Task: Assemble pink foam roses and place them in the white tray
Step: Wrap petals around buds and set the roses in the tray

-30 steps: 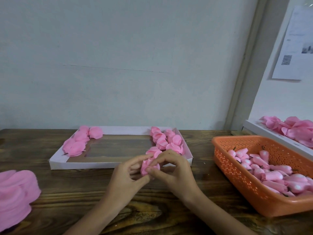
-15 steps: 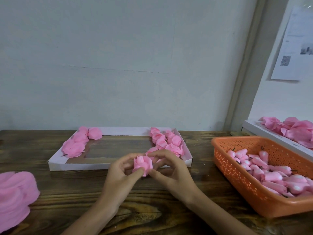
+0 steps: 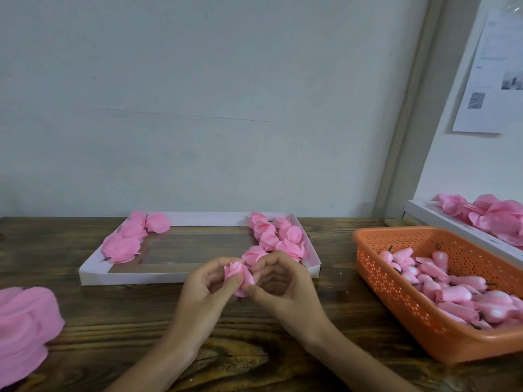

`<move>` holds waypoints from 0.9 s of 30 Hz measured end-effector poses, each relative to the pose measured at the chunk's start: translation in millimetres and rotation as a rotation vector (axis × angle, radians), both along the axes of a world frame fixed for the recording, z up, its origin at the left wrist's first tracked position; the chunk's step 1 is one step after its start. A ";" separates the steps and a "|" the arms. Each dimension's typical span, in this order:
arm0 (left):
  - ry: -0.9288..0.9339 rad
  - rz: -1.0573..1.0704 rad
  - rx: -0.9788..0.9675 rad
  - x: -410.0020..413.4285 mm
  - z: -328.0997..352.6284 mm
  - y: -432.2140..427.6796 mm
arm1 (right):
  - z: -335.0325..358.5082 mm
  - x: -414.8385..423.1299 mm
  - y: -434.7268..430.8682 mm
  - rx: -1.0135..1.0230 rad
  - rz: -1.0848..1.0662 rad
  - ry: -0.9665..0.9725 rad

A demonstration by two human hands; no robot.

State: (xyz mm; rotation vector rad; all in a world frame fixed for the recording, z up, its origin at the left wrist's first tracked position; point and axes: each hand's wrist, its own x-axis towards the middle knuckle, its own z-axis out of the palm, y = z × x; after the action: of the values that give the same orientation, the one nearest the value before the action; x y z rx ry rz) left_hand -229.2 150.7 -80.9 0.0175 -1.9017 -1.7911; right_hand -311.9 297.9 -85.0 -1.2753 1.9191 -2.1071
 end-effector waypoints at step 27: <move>0.034 0.042 0.229 -2.5 -5.2 8.4 | -8.6 20.4 -6.3 -0.007 -0.086 -0.099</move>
State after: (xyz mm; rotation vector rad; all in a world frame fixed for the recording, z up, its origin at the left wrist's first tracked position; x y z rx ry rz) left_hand -231.7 159.1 -86.1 0.1063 -1.6521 -1.9580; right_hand -291.4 291.5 -93.6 -1.0863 1.9612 -2.1737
